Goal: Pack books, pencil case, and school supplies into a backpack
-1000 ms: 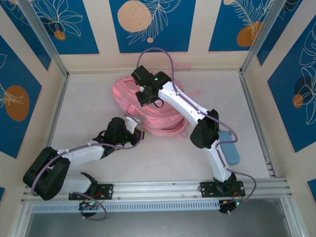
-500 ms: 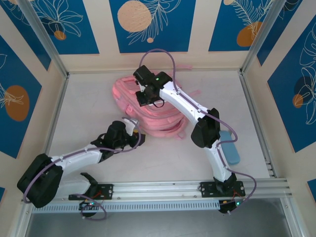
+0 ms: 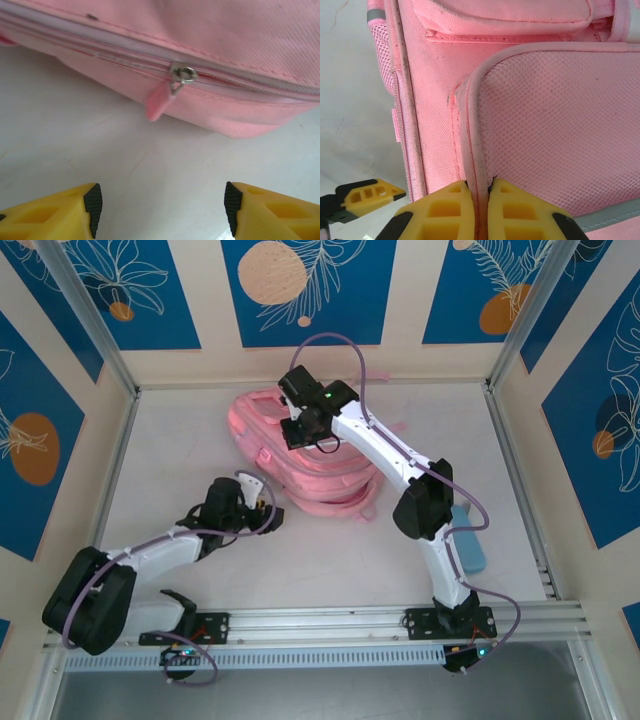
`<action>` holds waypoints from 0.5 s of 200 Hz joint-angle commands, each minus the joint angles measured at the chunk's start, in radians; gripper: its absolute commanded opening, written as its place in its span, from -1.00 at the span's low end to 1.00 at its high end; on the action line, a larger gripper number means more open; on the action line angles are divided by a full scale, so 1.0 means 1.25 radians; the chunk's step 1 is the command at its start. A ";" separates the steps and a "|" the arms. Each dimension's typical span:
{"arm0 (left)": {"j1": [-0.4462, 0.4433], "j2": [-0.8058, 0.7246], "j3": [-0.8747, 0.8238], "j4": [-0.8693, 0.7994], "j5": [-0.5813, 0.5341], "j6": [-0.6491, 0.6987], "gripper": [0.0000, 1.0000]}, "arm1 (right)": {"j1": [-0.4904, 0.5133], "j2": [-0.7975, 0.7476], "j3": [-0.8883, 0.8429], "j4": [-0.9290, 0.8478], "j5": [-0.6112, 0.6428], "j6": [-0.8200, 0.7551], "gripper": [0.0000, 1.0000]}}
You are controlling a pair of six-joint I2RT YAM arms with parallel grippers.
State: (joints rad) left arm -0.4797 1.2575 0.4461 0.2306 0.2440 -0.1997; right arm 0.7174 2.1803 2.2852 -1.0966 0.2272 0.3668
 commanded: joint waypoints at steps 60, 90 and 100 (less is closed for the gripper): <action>0.005 0.130 0.068 0.161 0.022 0.101 0.11 | -0.006 -0.071 0.058 0.022 -0.038 0.006 -1.00; 0.005 0.156 0.096 0.178 0.033 0.106 0.02 | -0.007 -0.070 0.058 0.021 -0.039 0.006 -1.00; 0.005 0.167 0.104 0.180 0.037 0.107 -0.06 | -0.008 -0.069 0.058 0.021 -0.040 0.006 -1.00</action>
State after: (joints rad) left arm -0.4797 1.4368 0.5308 0.4038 0.2584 -0.0952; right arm 0.7124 2.1803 2.3024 -1.1053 0.2085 0.3668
